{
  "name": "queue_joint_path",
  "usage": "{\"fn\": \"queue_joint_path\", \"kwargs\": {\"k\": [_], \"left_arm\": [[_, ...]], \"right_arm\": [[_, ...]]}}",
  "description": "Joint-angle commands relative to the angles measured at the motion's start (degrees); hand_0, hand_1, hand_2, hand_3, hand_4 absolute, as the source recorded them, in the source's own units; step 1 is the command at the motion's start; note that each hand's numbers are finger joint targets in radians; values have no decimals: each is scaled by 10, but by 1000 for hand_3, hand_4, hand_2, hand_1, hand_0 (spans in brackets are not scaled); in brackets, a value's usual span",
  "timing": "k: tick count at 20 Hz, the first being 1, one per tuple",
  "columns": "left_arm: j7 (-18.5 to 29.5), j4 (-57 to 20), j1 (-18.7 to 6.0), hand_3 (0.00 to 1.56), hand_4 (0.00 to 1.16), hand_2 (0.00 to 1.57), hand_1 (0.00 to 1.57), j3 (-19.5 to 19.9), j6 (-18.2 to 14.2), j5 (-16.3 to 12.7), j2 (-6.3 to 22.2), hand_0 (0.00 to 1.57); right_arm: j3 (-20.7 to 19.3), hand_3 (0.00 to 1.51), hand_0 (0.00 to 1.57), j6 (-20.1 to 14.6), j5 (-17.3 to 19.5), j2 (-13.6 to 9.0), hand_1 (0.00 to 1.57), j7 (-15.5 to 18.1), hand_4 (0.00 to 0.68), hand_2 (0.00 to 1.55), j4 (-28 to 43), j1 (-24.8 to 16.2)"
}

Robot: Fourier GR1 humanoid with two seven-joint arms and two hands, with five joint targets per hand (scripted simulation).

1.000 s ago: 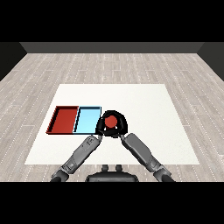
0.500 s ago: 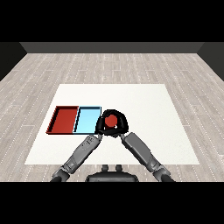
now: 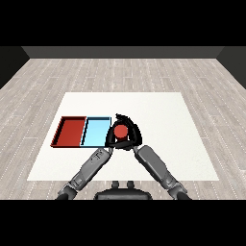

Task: Pick the red can and put it in the red box

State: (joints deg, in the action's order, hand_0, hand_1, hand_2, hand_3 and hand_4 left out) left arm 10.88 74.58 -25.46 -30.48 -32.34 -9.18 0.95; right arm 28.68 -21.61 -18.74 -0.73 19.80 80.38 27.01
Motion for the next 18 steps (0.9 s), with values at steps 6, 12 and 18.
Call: {"fn": "queue_joint_path", "kwargs": {"k": [6, 12, 18], "left_arm": [[-25, -26, -18, 1486, 1150, 1571, 1571, 7, 0, 0, -9, 1571], [-5, 8, 44, 1490, 1139, 1571, 1571, 8, 17, 7, -9, 1571], [3, 4, 49, 1453, 1117, 1554, 1571, 30, 12, 25, 3, 1571]], "right_arm": [[-38, 0, 0, 22, 59, -21, 0, -22, 0, 0, 41, -22], [-104, 0, 0, 17, 54, -50, 0, -50, 0, 0, 118, -9], [-134, 0, 0, 2, 76, -92, 0, -103, 0, 0, 242, -53]]}}
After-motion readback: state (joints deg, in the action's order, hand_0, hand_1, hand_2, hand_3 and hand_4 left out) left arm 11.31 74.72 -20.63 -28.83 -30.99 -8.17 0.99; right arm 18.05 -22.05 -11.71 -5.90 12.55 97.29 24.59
